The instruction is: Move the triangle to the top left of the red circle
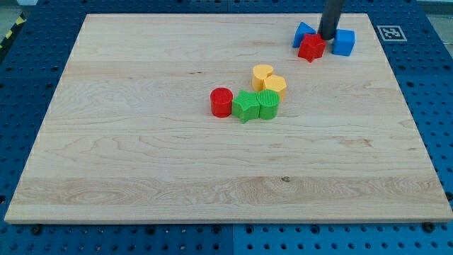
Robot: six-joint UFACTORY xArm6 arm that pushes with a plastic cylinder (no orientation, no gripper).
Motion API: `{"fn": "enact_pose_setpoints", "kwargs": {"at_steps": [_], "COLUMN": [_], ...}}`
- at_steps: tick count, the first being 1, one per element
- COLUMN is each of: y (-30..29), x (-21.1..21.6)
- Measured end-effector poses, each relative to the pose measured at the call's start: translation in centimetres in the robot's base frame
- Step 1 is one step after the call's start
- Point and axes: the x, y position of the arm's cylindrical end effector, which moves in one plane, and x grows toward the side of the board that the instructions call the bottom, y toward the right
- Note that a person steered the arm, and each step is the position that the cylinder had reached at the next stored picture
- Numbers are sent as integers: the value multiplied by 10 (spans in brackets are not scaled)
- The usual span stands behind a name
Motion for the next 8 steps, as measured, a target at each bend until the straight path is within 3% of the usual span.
{"fn": "enact_pose_setpoints", "kwargs": {"at_steps": [1,3,5,7,8], "y": [-22,-144,-143,-216,-212], "x": [2,2,-1,45,19]}}
